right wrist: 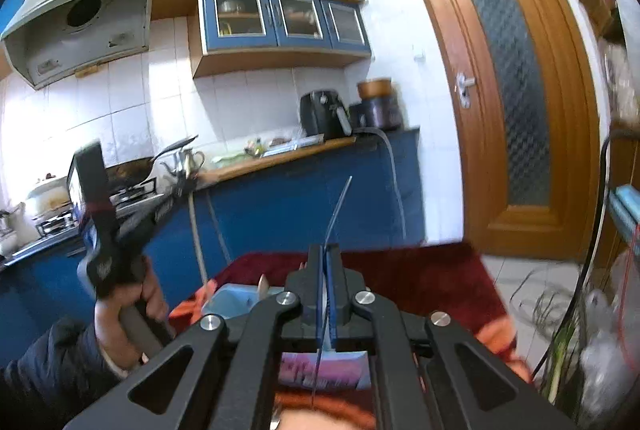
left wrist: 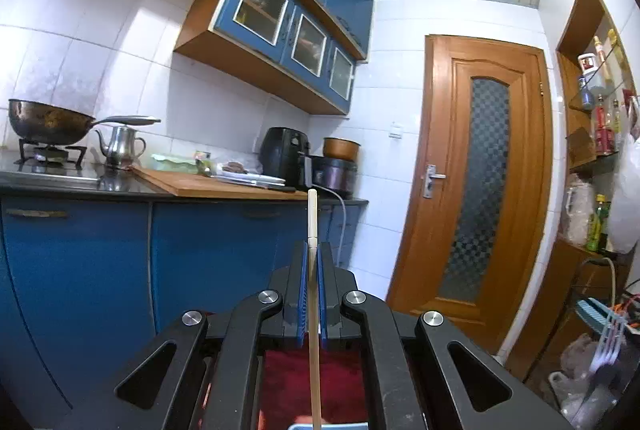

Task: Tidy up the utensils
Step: 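Lower the chopstick and fork into the holder and open both grippers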

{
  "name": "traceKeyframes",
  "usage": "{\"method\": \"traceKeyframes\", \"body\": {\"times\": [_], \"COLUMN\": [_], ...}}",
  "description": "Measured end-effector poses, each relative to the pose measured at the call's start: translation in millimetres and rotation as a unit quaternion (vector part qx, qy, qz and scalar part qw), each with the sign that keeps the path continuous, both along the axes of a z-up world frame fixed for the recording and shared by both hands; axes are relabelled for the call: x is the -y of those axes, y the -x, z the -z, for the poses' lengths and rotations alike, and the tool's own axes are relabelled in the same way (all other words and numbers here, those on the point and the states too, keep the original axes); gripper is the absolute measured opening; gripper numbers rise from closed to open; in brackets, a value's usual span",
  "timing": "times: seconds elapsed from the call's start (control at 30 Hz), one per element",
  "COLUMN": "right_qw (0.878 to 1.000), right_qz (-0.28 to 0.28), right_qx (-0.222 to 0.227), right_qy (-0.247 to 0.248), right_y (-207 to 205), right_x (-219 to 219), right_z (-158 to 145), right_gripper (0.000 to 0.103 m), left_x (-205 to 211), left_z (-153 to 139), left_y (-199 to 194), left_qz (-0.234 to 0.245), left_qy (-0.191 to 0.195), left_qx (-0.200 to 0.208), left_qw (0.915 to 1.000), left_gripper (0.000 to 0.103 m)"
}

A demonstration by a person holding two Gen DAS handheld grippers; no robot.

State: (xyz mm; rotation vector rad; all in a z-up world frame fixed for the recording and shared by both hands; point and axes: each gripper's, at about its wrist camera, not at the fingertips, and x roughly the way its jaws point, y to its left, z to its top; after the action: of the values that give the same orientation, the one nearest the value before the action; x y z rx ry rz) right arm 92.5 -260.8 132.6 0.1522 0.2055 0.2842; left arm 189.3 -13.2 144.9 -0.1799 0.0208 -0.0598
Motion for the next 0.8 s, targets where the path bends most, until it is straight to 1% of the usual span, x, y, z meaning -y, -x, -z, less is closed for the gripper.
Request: {"method": "traceKeyframes", "body": {"times": [0.17, 0.27, 0.37, 0.43, 0.57, 0.8], "right_qw": [1.000, 0.999, 0.999, 0.999, 0.999, 0.998], "right_qz": [0.019, 0.028, 0.038, 0.039, 0.031, 0.022], "right_qx": [0.021, 0.023, 0.021, 0.013, -0.013, -0.048], "right_qy": [0.012, 0.016, 0.026, 0.025, 0.018, 0.026], "right_y": [-23, -37, -49, -58, -72, -84], "right_x": [-5, -7, -9, -9, -8, -12], "right_z": [-8, -4, 2, 8, 24, 44], "right_gripper": [0.004, 0.004, 0.004, 0.004, 0.004, 0.005], "left_x": [0, 3, 3, 2, -1, 4], "left_z": [13, 24, 34, 40, 49, 59], "left_y": [-7, -9, -13, -17, -18, -20], "left_qz": [-0.006, -0.008, -0.002, 0.005, 0.009, 0.017], "left_qy": [0.002, -0.007, -0.004, 0.001, 0.010, 0.002], "left_qx": [-0.005, -0.012, -0.026, -0.038, -0.048, -0.059], "left_qw": [1.0000, 0.9999, 0.9996, 0.9992, 0.9988, 0.9981], "left_gripper": [0.005, 0.005, 0.005, 0.005, 0.005, 0.005]}}
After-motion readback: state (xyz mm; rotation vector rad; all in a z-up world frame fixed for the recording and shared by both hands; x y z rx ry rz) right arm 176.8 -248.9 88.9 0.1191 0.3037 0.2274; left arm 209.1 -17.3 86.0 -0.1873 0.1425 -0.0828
